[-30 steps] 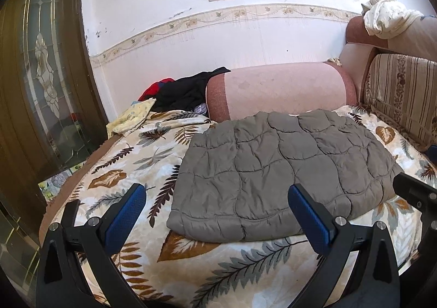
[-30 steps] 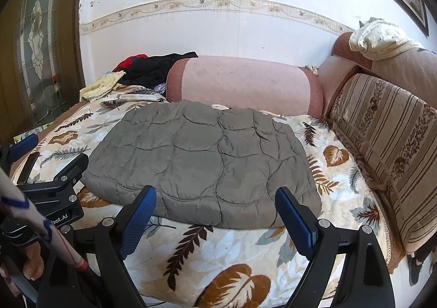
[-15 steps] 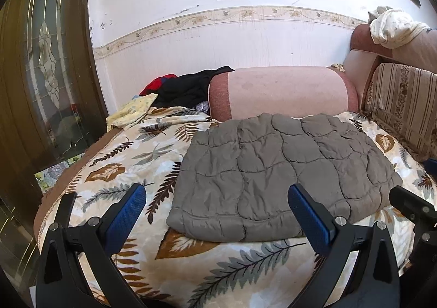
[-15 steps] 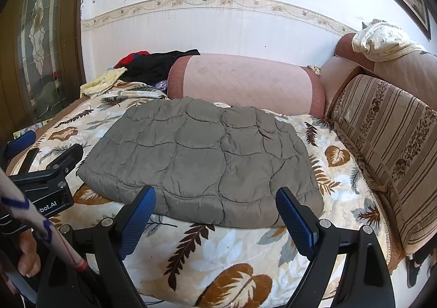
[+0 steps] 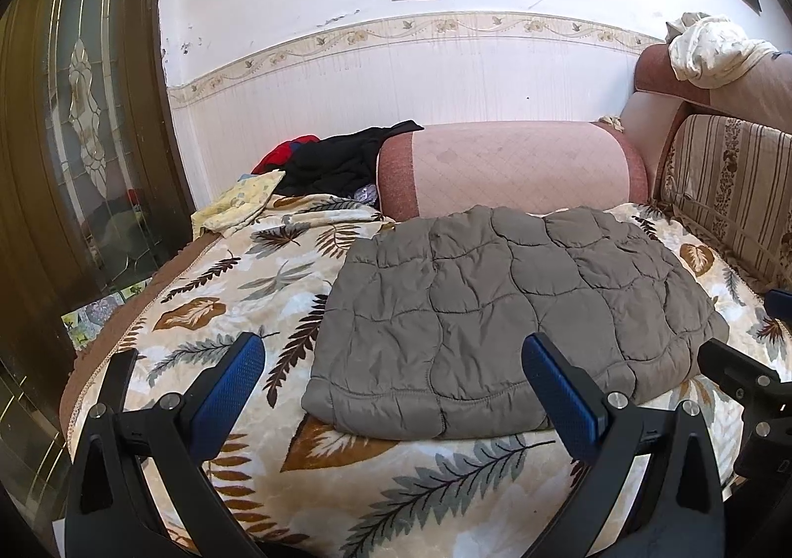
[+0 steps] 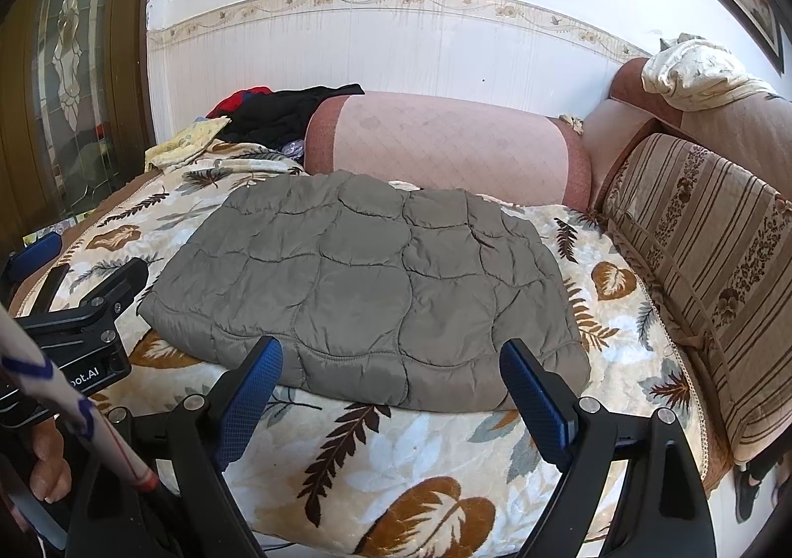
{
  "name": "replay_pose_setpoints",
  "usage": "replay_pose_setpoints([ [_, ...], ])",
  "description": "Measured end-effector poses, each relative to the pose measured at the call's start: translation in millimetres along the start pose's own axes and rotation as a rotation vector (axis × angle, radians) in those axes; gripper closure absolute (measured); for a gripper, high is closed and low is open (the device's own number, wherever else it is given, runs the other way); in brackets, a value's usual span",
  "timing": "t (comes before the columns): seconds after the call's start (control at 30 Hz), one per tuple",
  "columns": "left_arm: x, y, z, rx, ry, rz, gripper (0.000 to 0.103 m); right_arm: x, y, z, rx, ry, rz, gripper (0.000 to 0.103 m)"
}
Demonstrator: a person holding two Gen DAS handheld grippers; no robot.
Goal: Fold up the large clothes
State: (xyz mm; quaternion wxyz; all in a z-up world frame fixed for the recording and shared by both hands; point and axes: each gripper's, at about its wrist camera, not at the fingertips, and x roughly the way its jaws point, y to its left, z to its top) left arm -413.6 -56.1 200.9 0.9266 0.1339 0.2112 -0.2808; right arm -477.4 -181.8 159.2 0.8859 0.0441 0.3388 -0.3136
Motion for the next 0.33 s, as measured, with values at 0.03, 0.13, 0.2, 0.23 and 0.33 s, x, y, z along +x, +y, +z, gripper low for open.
replay_pose_setpoints([
  [0.03, 0.0, 0.0, 0.4, 0.003, 0.001, 0.001, 0.000, 0.4, -0.4, -0.5, 0.001, 0.002, -0.001, 0.011],
  [0.13, -0.3, 1.6, -1.2, -0.010, 0.002, -0.016, 0.000, 1.2, -0.3, -1.4, 0.003, 0.004, 0.006, 0.011],
  [0.2, -1.3, 3.6, -2.2, -0.016, 0.001, -0.015, 0.000, 1.0, 0.0, -1.2, 0.002, 0.003, 0.007, 0.011],
  [0.23, -1.6, 2.8, -2.5, -0.010, -0.001, -0.013, 0.000, 0.9, -0.2, -1.2, 0.003, 0.003, 0.007, 0.011],
  [0.33, -1.2, 1.8, -2.1, -0.003, 0.000, -0.010, 0.000, 1.0, -0.7, -1.0, 0.007, 0.002, 0.007, 0.011],
])
